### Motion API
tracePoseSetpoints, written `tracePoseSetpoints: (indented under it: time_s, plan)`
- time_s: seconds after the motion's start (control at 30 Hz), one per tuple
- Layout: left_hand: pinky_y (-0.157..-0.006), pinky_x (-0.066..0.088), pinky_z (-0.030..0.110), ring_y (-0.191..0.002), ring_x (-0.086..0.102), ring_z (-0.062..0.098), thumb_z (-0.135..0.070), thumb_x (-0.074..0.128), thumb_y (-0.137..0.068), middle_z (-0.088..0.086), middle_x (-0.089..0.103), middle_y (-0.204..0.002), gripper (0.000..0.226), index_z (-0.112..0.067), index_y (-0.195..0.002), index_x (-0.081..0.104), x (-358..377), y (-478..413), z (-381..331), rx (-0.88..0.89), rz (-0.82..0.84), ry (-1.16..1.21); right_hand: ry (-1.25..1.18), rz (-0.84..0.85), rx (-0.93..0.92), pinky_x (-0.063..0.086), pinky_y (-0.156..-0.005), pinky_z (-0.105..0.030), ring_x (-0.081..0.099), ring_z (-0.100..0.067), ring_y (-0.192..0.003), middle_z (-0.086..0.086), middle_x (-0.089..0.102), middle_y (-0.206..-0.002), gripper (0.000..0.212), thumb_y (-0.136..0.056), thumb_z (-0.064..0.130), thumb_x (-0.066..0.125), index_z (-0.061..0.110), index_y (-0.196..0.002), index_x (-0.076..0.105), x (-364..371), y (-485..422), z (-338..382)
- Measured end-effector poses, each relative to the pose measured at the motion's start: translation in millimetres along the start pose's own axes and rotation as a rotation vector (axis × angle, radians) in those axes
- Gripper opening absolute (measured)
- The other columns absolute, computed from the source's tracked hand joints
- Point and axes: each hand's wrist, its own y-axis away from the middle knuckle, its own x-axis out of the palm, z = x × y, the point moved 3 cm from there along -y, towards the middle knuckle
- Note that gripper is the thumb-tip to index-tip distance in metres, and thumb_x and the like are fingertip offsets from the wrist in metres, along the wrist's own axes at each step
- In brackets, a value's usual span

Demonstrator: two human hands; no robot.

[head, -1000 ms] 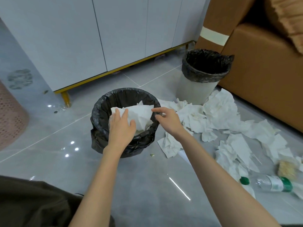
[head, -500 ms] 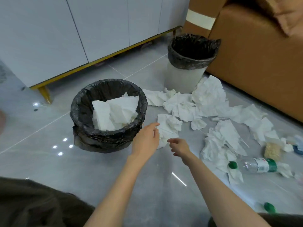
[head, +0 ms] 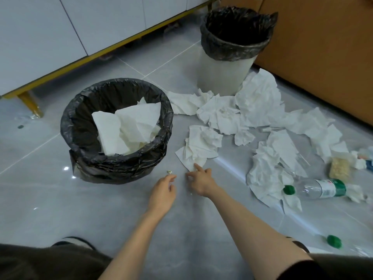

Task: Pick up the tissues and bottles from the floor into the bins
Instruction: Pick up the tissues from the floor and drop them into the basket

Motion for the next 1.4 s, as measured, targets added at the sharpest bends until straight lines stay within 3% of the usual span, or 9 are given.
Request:
tracePoseSetpoints:
  time_s: [0.1, 0.2, 0.33, 0.47, 0.7, 0.83, 1.0, 1.2, 1.4]
  plan:
    - [-0.099, 0.044, 0.034, -0.111, 0.059, 0.025, 0.000, 0.046, -0.090, 0.011, 0.059, -0.126, 0.039, -0.008, -0.126, 0.057, -1, -4, 0, 0.020, -0.003, 0.016, 0.073, -0.008, 0.010, 0.035, -0.103, -0.041, 0.021, -0.035, -0.132, 0.005, 0.008, -0.160, 0.060, -0.089, 0.010, 0.048, 0.025, -0.146, 0.033, 4, -1, -3]
    - [-0.097, 0.042, 0.029, -0.109, 0.058, 0.023, -0.002, 0.044, -0.091, 0.008, 0.057, -0.128, 0.039, -0.011, -0.128, 0.055, -4, -9, -2, 0.007, -0.008, 0.017, -0.012, -0.179, -0.038, 0.041, -0.098, -0.036, 0.035, -0.030, -0.124, 0.006, 0.031, -0.153, 0.054, -0.088, 0.005, 0.045, 0.019, -0.140, 0.045, 0, -1, -7]
    - [-0.098, 0.040, 0.030, -0.115, 0.055, 0.022, -0.006, 0.043, -0.093, 0.007, 0.053, -0.132, 0.040, -0.015, -0.131, 0.052, -6, -14, -13, 0.016, -0.034, 0.035, -0.412, -0.493, 0.014, 0.050, -0.081, -0.028, 0.064, -0.016, -0.093, 0.006, 0.071, -0.107, 0.027, -0.088, 0.014, 0.052, 0.021, -0.104, 0.073, -25, 12, -14]
    - [-0.104, 0.038, 0.034, -0.124, 0.047, 0.022, -0.010, 0.049, -0.093, 0.004, 0.043, -0.140, 0.049, -0.020, -0.140, 0.042, -8, -15, -27, 0.125, -0.083, 0.017, -0.684, -0.584, -0.030, 0.050, -0.067, -0.019, 0.065, -0.010, -0.072, 0.008, 0.069, -0.083, 0.010, -0.081, 0.014, 0.068, 0.023, -0.076, 0.065, -63, 29, -20]
    - [-0.113, 0.019, 0.030, -0.142, 0.014, 0.019, -0.025, 0.065, -0.088, -0.005, 0.017, -0.155, 0.070, -0.032, -0.147, 0.027, -14, -10, -58, 0.223, -0.001, -0.062, -0.748, -0.255, -0.141, 0.047, -0.069, -0.020, 0.064, -0.005, -0.073, 0.002, 0.071, -0.081, 0.019, -0.079, 0.009, 0.074, 0.016, -0.082, 0.056, -106, 54, -16]
    - [-0.090, 0.040, 0.030, -0.120, 0.049, 0.025, -0.030, 0.065, -0.086, 0.003, 0.057, -0.125, 0.033, -0.018, -0.117, 0.061, -15, -10, -62, 0.197, 0.005, -0.079, -0.835, -0.106, -0.169, 0.044, -0.061, -0.018, 0.055, -0.008, -0.061, 0.000, 0.068, -0.075, 0.018, -0.081, 0.004, 0.071, 0.009, -0.089, 0.056, -109, 63, -8]
    - [-0.065, 0.033, 0.030, -0.085, 0.053, 0.029, -0.018, 0.050, -0.094, 0.012, 0.063, -0.094, 0.010, -0.010, -0.094, 0.055, -22, -1, -52, 0.095, -0.013, -0.101, -0.708, -0.205, -0.044, 0.041, -0.065, -0.014, 0.059, -0.010, -0.085, 0.002, 0.066, -0.096, 0.014, -0.085, 0.008, 0.064, 0.013, -0.098, 0.065, -87, 49, -13]
    - [-0.070, 0.041, 0.032, -0.093, 0.058, 0.031, -0.005, 0.043, -0.092, 0.012, 0.065, -0.099, 0.024, -0.008, -0.104, 0.063, -27, -2, -21, -0.005, 0.006, -0.152, -0.192, -0.160, -0.046, 0.021, -0.108, -0.030, 0.025, -0.025, -0.140, -0.005, 0.036, -0.149, 0.039, -0.093, 0.018, 0.047, 0.022, -0.131, 0.055, -59, 12, -3]
    - [-0.068, 0.041, 0.029, -0.094, 0.057, 0.023, -0.011, 0.042, -0.093, 0.004, 0.065, -0.103, 0.027, -0.016, -0.109, 0.063, -32, -9, -11, -0.064, 0.002, -0.081, -0.064, -0.202, 0.023, 0.027, -0.112, -0.045, 0.007, -0.033, -0.142, -0.001, 0.007, -0.160, 0.053, -0.096, 0.019, 0.043, 0.025, -0.147, 0.032, -62, -7, 2]
